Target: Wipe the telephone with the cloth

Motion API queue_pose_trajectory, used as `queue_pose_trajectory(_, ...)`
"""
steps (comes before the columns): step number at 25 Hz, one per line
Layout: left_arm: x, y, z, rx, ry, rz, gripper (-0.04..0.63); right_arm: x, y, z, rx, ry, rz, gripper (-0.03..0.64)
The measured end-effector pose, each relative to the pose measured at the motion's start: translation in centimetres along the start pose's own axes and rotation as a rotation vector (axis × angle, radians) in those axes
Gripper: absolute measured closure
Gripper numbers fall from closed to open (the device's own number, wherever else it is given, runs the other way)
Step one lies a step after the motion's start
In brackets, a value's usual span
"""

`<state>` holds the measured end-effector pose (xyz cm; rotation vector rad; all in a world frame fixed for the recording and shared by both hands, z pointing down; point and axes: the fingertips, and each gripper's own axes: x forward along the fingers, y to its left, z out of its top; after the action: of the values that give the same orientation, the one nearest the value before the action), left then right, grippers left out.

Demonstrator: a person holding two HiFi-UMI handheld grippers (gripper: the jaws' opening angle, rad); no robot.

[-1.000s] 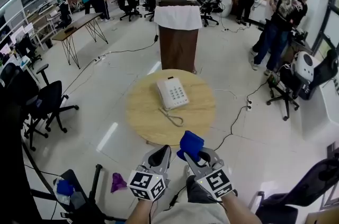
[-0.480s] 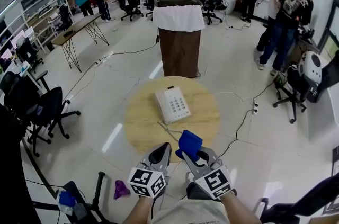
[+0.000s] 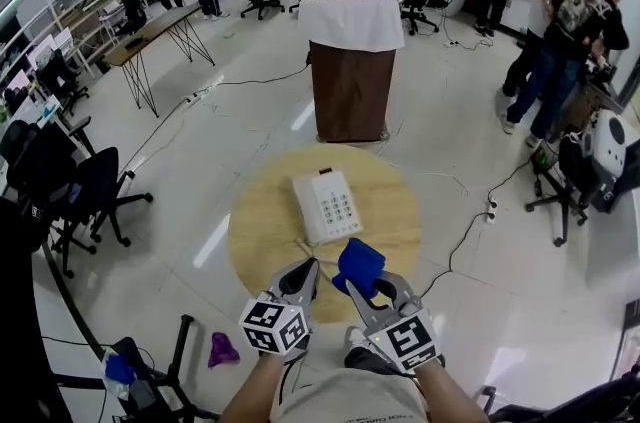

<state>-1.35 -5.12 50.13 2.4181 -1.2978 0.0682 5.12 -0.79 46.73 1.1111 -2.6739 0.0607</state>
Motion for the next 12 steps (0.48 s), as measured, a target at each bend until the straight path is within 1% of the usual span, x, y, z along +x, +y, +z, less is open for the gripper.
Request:
queue_pose_trajectory(3,1.7,1.5,-0.9,-0.036,0.03,0.013,0.595,1.0,-1.3,-0.4,0.004,-0.001,0.012,0.554)
queue_pose_trajectory(5,2.8,2.5,-1.2,-0.066,0.045,0.014,0.559,1.5,-1.9,-0.6,0.008,0.007,0.023,0.554)
queue_pose_trajectory(10,5.4,5.5,-2.3,-0.132,0.076,0.03,0.554,3.0,-3.4,-1.1,0.018,0.022,0.048,0.554)
queue_pose_trajectory(12,6.6,6.7,-3.0,-0.162,0.097,0.015,0.52,3.5,-4.0,-1.2,0.022,0.033,0.055,0.554)
